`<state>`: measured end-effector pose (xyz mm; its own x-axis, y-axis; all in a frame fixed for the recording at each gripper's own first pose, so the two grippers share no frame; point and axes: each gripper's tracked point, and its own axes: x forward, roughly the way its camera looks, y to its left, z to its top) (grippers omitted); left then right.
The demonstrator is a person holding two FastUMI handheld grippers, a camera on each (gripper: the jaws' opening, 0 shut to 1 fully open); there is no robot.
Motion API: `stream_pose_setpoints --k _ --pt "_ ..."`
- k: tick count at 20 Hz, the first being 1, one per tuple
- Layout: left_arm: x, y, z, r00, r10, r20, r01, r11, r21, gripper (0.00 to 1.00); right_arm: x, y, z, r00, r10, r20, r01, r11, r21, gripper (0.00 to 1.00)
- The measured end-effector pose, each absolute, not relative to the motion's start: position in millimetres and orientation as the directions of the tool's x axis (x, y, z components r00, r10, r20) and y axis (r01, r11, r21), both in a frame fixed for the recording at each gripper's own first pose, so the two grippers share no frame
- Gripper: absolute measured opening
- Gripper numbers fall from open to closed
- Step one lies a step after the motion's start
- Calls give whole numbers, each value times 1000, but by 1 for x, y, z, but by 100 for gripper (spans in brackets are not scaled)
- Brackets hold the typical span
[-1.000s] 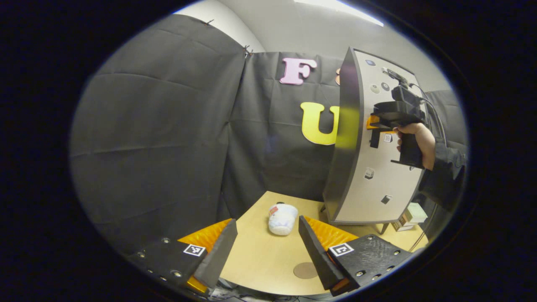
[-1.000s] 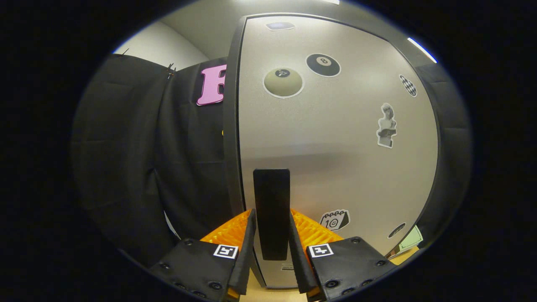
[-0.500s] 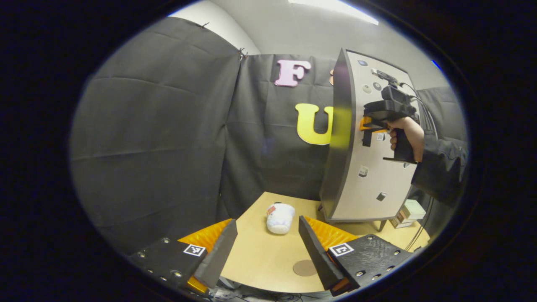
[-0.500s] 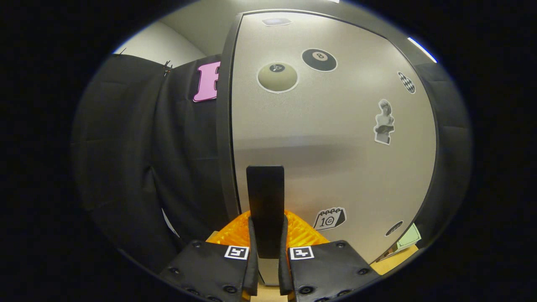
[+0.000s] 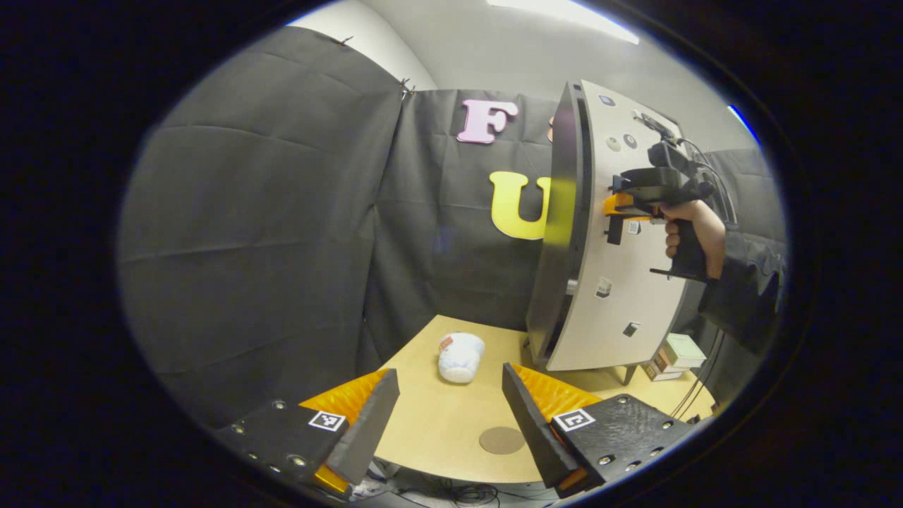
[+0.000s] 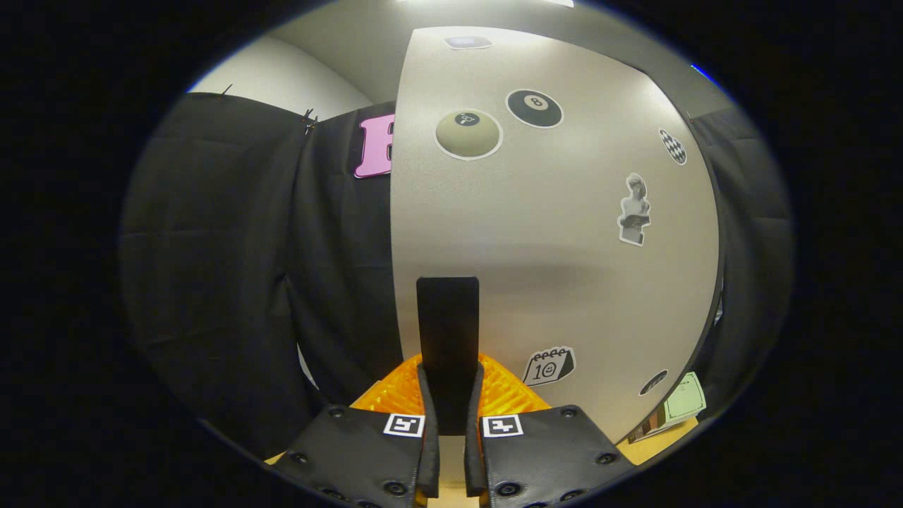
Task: Open the cabinet door with the right hand, grasp the bottle in the cabinet with the left hand and place it on the coaster, then close the cabinet door with the right hand.
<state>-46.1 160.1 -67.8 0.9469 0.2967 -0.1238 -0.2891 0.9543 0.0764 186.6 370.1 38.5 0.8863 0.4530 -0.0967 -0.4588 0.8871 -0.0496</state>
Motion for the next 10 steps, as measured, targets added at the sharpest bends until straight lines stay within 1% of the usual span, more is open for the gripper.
stream_pose_setpoints --k 1,2,5,6,7,10 --pt "-46 156 -69 949 290 -126 -282 956 79 91 181 367 38 878 468 -99 -475 878 -55 14" --pt "-47 152 -74 950 283 -131 -274 958 83 91 176 363 39 868 485 -103 -492 869 -54 16" --pt "-56 127 -82 956 259 -140 -247 964 95 89 157 346 39 847 520 -109 -527 848 -54 16" --pt "-55 120 -87 958 248 -145 -236 967 93 91 151 339 40 843 527 -109 -534 843 -57 18" --pt "-54 114 -89 960 235 -149 -224 970 92 91 144 334 39 839 533 -111 -541 839 -54 16" --pt "-52 100 -87 968 199 -156 -182 977 113 91 132 316 39 818 562 -121 -568 823 -13 16"
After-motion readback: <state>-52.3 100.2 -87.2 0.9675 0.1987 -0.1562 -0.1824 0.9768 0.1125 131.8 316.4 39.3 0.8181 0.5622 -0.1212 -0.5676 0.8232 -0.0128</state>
